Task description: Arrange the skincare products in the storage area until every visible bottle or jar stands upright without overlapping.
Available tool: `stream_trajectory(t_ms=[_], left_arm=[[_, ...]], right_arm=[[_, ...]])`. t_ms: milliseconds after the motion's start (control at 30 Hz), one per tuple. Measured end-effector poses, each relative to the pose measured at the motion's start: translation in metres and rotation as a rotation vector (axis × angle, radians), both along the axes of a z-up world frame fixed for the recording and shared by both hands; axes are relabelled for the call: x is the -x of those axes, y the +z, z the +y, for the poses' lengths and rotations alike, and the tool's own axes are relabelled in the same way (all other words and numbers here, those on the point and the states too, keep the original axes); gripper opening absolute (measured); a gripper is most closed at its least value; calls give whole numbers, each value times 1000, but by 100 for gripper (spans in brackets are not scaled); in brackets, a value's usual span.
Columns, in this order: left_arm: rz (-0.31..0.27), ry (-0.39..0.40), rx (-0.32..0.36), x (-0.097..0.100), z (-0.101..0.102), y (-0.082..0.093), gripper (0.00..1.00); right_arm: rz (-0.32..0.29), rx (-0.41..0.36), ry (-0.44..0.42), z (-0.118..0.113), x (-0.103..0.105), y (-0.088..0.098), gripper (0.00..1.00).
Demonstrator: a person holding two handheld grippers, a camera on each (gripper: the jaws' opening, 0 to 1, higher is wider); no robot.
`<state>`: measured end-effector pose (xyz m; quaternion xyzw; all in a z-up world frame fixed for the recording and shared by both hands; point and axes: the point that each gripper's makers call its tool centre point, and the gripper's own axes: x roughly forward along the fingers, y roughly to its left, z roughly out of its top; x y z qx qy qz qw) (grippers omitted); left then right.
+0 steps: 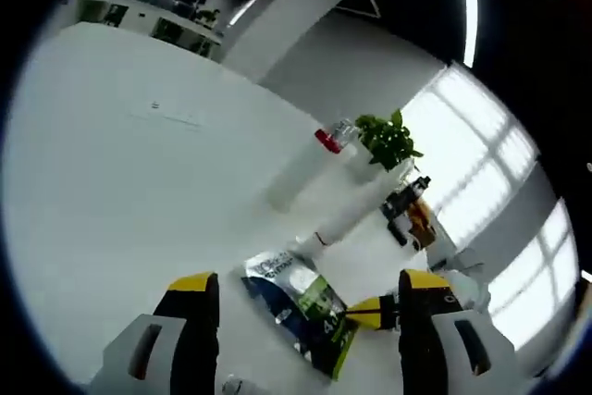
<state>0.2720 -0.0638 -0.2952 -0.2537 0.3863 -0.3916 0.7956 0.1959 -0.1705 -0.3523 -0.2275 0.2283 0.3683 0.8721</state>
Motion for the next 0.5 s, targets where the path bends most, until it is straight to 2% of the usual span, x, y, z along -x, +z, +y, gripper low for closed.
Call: stream_trajectory(t_ms=[33, 67, 200, 433, 500], left_arm=[[43, 43, -23, -5, 4, -8, 82], [37, 44, -19, -8, 3, -9, 82], [85, 26, 5, -7, -3, -13, 81], [107, -33, -36, 2, -14, -28, 82], [96, -39, -33, 2, -14, -27, 81]], right_arm=[[-10, 5, 9, 0, 0, 0, 0], [-11, 5, 9, 0, -1, 0, 0], [-15, 4, 12, -1, -3, 0, 0], [-21, -3, 19, -3, -6, 1, 0], [-28, -1, 24, -3, -7, 1, 0]])
